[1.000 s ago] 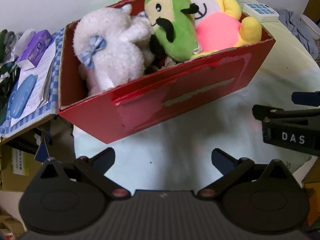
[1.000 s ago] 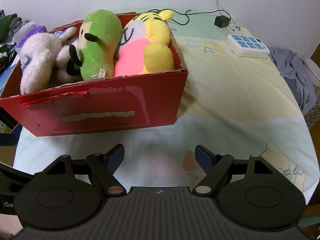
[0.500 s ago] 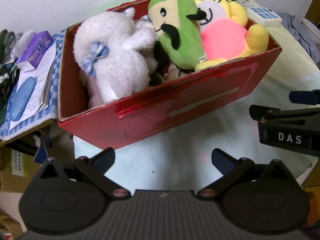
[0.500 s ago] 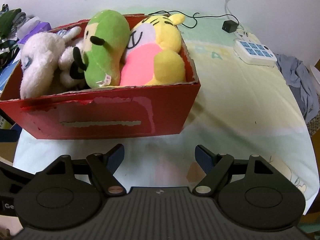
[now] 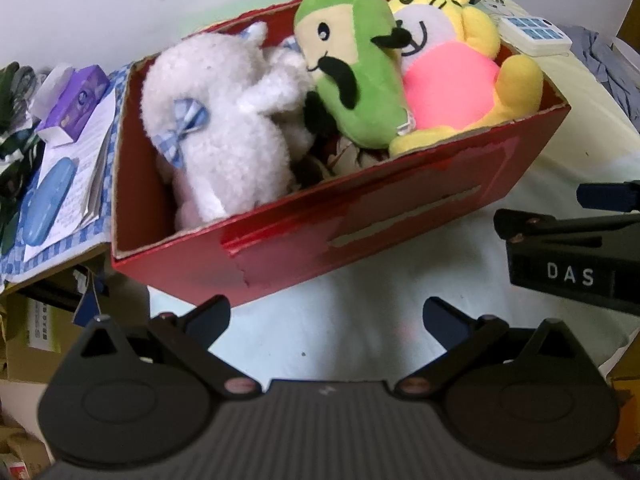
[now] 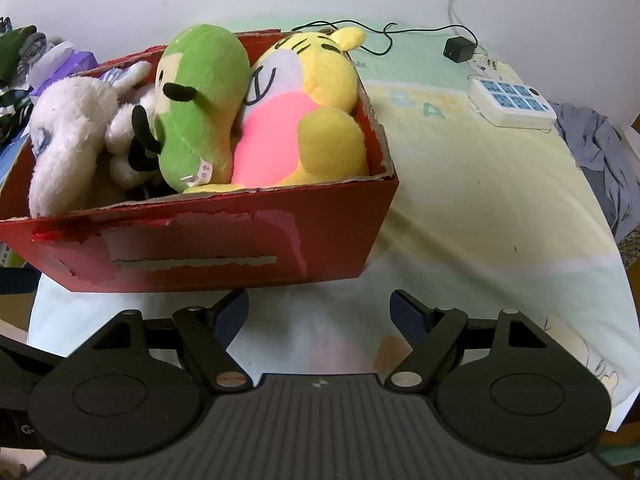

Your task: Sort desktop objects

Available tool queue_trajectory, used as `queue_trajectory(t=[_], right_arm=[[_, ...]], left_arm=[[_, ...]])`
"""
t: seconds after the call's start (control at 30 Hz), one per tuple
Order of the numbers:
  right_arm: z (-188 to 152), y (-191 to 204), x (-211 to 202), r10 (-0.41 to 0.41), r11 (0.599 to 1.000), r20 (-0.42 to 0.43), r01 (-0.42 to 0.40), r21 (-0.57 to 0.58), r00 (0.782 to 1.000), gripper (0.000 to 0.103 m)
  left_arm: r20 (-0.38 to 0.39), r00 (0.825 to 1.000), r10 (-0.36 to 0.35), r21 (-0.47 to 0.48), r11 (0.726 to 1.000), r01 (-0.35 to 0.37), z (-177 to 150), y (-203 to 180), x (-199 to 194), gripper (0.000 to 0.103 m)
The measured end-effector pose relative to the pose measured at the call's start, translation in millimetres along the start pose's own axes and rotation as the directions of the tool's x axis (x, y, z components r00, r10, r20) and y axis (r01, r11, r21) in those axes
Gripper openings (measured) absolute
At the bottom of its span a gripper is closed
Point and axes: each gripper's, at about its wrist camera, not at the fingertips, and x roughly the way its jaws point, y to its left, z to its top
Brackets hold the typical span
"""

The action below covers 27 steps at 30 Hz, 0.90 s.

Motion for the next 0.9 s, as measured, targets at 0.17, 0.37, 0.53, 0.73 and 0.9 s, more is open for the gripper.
queue_trajectory(t=[0.17, 0.37, 0.53, 0.73, 0.9], right_arm=[[2, 1, 0, 0.003, 1.000, 0.004, -0.003, -0.006, 1.000, 0.080], [3, 5, -2, 0.008, 1.000, 0.009, -0.008, -0.019, 1.000, 0.080], [3, 8, -6, 0.008, 0.999, 0.019, -0.007, -0.033, 1.000, 0.080], [3, 11, -9, 0.002, 0.999, 0.027, -0.001, -0.044, 1.000, 0.080], [2, 13, -13, 0.003, 0.999, 0.035, -0.002, -0.050, 0.999, 0.080]], left_arm=[[-0.003, 1.000, 0.006, -0.012, 1.000, -0.006, 0, 2, 0, 0.102], [0.002, 1.000, 0.014, -0.025, 1.000, -0.014, -2, 3, -3, 0.102], [0.010, 1.000, 0.021, -0.036, 0.999, -0.020, -3, 4, -6, 0.102], [0.033, 0.999, 0.028, -0.051, 0.998, -0.026, -6, 5, -10, 0.102], [0.047, 0.998, 0.043, -0.048, 0.998, -0.041, -9, 3, -15, 0.102]])
